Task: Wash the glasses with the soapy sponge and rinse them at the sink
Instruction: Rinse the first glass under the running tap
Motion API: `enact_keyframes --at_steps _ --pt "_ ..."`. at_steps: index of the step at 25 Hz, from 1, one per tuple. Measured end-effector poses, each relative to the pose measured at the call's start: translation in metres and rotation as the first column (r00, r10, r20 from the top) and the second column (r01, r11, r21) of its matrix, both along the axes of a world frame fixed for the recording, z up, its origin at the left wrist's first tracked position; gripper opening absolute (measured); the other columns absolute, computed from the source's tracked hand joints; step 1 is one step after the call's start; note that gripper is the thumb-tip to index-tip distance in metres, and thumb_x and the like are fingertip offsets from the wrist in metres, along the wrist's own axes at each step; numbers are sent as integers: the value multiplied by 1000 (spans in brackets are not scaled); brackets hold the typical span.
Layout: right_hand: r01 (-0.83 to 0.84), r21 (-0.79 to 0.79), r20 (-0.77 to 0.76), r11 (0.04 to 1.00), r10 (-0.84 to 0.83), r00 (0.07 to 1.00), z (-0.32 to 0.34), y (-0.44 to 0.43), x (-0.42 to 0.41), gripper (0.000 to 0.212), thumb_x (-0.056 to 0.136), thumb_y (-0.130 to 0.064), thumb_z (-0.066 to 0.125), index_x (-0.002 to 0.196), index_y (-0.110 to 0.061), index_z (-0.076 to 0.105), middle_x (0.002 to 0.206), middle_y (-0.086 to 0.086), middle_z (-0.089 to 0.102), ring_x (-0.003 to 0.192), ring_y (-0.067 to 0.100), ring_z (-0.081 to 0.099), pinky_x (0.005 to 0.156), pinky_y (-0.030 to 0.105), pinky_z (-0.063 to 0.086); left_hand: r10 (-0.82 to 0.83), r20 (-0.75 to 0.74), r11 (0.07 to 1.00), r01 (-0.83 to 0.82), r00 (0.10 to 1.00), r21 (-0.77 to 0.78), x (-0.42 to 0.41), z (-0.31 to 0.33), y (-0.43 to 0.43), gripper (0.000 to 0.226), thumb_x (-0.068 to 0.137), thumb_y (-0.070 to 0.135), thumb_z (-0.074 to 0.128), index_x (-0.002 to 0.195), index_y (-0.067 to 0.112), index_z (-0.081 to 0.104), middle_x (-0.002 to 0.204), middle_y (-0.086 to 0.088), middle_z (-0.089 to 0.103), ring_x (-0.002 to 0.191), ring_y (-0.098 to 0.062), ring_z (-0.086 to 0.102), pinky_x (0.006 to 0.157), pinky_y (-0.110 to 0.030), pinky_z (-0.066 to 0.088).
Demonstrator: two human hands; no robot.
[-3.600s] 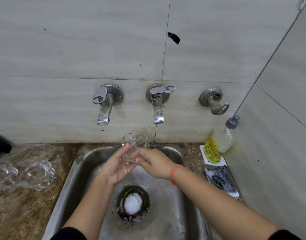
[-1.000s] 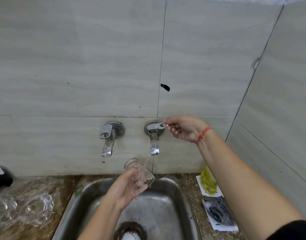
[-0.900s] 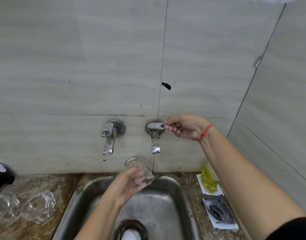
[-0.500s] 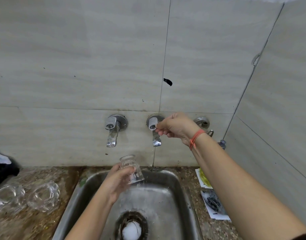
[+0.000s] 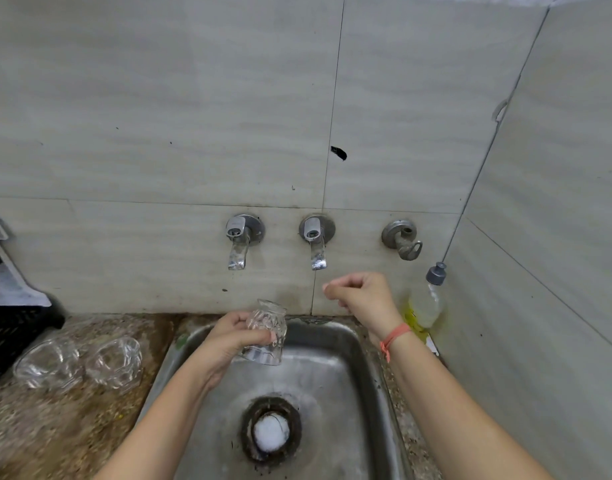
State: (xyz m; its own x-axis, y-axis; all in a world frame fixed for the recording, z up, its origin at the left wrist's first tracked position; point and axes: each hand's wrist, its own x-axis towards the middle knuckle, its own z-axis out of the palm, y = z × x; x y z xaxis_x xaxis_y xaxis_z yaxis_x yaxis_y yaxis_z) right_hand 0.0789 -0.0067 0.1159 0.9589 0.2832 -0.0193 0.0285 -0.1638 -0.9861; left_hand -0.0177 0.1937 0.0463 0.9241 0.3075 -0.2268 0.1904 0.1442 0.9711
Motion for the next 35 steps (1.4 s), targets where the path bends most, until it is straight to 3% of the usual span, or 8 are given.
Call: enact_keyframes --at_steps 4,8,13,17,20,23,27,35 --pt "-266 -16 -80 964 264 961 -20 5 -22 24 71 -6 81 90 -12 68 86 5 68 79 13 63 77 19 53 -80 43 997 79 996 16 -16 10 -9 75 40 13 85 108 -3 60 97 -17 73 84 -25 68 84 -35 53" --pt "-415 -58 -97 908 408 908 -17 6 -37 44 72 -8 81 112 -10 64 102 4 67 94 13 63 89 25 53 -192 57 979 188 980 73 -30 23 -17 72 38 19 85 102 -1 62 91 -12 73 84 -20 68 79 -29 54" --pt "-425 -34 -51 904 423 904 -16 3 -51 45 70 -8 82 112 -8 65 108 16 67 94 17 60 94 34 51 -233 91 971 226 968 80 -45 32 -29 47 50 3 77 95 2 63 81 -4 72 74 -10 67 67 -17 50" --pt "-367 12 11 930 367 930 -21 0 -59 43 66 -14 86 105 -11 68 103 10 70 91 17 64 90 33 52 -242 97 968 232 966 96 -56 36 -37 53 51 25 81 98 6 67 90 -7 72 84 -13 67 77 -20 49" --pt "-290 38 35 956 289 957 -22 -6 -61 40 62 -13 88 99 -11 72 95 6 72 85 14 66 83 29 54 -42 95 998 37 995 51 -64 28 -36 45 63 39 74 97 11 72 98 -10 73 93 -19 66 91 -33 47" --pt "-225 36 32 974 224 974 -26 -11 -60 39 60 -11 88 96 -11 72 90 6 71 79 12 63 77 25 53 297 93 945 -307 950 116 -72 14 -35 11 85 19 66 87 11 73 93 -10 74 94 -26 68 95 -40 48" --pt "-230 5 13 973 230 973 -37 -7 -60 42 61 -10 88 99 -12 71 82 -5 65 75 7 59 69 13 48 465 149 827 -488 873 278 -84 7 -43 11 87 7 63 78 6 70 79 -8 69 78 -17 62 78 -27 47" --pt "-312 38 17 949 311 950 -28 65 -87 47 54 -14 90 98 -13 72 91 -2 70 80 10 62 71 20 48 628 301 622 -695 718 359 -144 19 12 8 85 8 67 88 14 70 83 1 69 76 -14 61 66 -14 46"
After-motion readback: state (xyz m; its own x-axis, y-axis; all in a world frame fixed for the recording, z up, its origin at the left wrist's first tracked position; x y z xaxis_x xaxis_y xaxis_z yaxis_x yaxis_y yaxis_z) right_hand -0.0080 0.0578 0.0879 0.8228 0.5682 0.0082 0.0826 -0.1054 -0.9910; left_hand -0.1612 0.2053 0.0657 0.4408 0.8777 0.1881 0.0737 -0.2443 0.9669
